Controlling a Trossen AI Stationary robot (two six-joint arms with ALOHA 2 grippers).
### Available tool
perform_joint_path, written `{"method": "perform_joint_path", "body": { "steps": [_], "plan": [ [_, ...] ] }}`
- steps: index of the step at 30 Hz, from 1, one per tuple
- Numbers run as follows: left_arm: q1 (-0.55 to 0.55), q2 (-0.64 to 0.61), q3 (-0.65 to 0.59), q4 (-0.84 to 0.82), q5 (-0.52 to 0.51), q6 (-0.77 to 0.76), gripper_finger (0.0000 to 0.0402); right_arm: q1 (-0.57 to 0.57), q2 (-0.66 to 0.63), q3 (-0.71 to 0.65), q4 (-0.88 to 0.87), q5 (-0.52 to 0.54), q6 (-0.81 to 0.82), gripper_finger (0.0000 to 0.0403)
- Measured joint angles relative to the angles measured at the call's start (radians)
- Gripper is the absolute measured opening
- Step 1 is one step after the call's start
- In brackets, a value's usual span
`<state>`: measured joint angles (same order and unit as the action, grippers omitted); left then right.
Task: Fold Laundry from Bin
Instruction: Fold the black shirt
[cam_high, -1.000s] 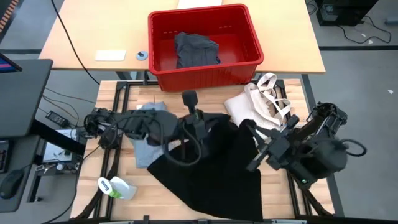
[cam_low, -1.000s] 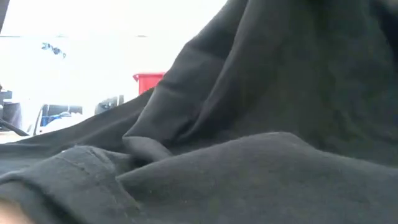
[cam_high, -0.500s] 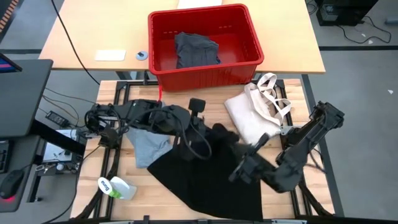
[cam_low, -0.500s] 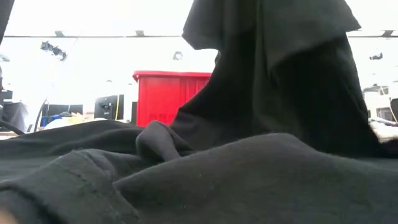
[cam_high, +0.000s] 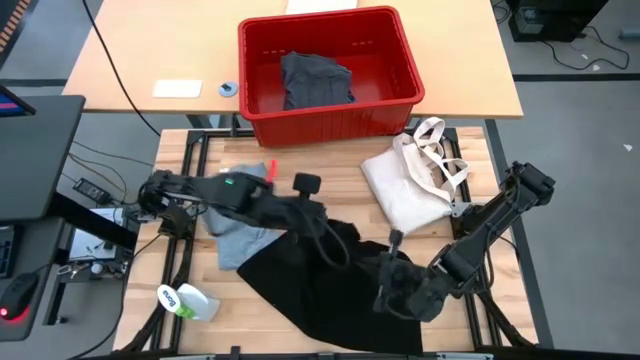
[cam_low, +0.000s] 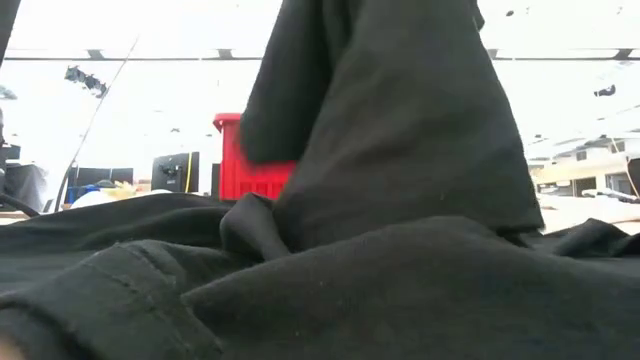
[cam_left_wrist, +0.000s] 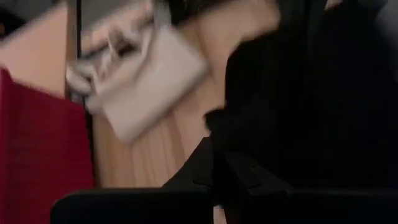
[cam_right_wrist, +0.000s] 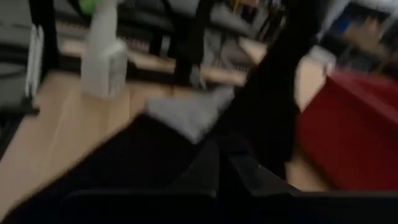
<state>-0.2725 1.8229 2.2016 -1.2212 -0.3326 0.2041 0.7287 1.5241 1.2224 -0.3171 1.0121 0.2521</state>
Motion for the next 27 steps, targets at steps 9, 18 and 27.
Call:
{"method": "perform_joint_path", "body": {
  "steps": [9, 18, 27],
  "plan": [
    [0.042, -0.033, -0.413, 0.293, -0.006, 0.126, 0.0014, -0.127, -0.088, 0.000, -0.549, -0.350, 0.546, 0.0015],
    [0.193, -0.242, -0.811, 0.700, 0.200, 0.189, 0.0018, -0.262, -0.088, -0.057, -0.638, -0.612, 0.403, 0.0016],
    [0.366, -0.469, -1.090, 0.954, 0.273, 0.212, 0.0019, -0.373, -0.087, -0.073, -0.571, -0.478, 0.165, 0.0017]
  ]
}}
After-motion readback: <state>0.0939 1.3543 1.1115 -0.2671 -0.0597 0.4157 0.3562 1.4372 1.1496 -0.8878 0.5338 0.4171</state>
